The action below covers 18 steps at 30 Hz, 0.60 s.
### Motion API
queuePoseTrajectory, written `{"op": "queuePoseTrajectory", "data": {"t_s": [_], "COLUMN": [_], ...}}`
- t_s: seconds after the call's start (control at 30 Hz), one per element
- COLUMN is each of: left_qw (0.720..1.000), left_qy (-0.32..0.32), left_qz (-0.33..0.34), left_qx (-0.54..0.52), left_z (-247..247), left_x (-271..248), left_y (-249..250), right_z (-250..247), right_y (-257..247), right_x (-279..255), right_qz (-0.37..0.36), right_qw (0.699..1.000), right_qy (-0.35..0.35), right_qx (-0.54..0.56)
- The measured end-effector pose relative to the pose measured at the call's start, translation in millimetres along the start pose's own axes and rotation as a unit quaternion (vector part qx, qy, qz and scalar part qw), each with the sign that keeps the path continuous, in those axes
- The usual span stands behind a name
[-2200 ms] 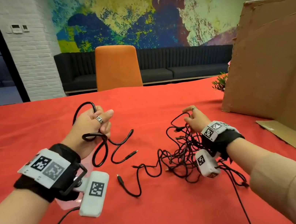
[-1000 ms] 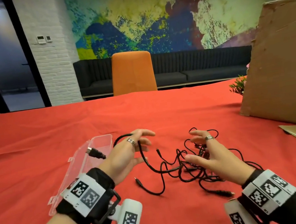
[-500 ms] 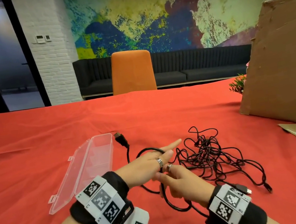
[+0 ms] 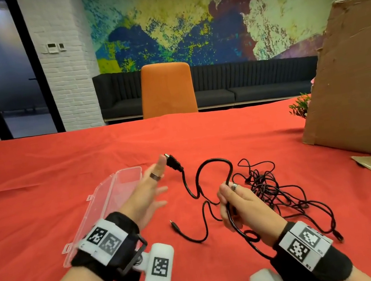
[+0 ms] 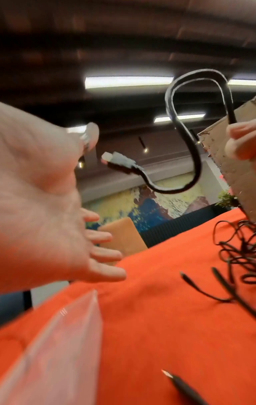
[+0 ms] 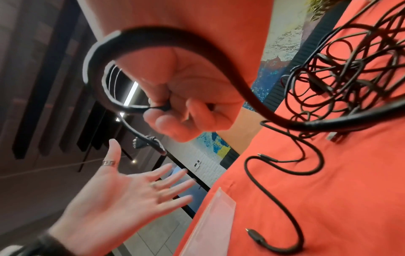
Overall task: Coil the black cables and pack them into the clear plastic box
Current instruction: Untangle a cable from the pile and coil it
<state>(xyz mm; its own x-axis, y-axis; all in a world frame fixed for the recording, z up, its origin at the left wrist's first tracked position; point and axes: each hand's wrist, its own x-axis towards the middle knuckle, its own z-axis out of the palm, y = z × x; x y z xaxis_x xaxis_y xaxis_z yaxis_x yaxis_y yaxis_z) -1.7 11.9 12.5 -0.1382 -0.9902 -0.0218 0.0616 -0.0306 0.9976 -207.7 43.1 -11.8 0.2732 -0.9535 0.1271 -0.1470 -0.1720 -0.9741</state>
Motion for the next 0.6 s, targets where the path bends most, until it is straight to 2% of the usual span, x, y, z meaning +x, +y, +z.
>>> {"op": "queuePoseTrajectory", "data": {"t_s": [0.07,0.13,0.27,0.37,0.43,0.5,0.57,0.6], "left_qw": [0.993,0.989,0.990,0.994,0.996,0.992,0.982,0.976], "left_qy": [-0.090,-0.112,-0.083,-0.025,-0.013,-0.023,-0.054,-0.079], "left_qz": [-0.003,0.031,0.100,0.105,0.083,0.050,0.027,0.016], "left_qx": [-0.073,-0.087,0.051,0.035,-0.039,-0.112,-0.177,-0.201], "left_z": [12,22,41,46,44,38,30,27], "left_x": [2,4,1,-1,-3,-3,-5,-6], "left_y": [-5,-5,-4,-2,1,3,6,7], "right_z": [3,6,12,16,16,15,11,10], "right_y": [-2,-2,-5,-7,-8,-7,-7,-7], "right_x": [1,2,6,9,6,-3,-16,-20], "right_qz": [0.005,0.016,0.019,0.011,0.004,0.018,0.042,0.045], "right_qw": [1.000,0.999,0.988,0.973,0.977,0.983,0.981,0.982], "right_qy": [-0.010,-0.026,-0.029,-0.030,-0.057,-0.130,-0.181,-0.176], "right_qx": [-0.016,-0.037,-0.150,-0.227,-0.204,-0.126,-0.064,-0.059]}}
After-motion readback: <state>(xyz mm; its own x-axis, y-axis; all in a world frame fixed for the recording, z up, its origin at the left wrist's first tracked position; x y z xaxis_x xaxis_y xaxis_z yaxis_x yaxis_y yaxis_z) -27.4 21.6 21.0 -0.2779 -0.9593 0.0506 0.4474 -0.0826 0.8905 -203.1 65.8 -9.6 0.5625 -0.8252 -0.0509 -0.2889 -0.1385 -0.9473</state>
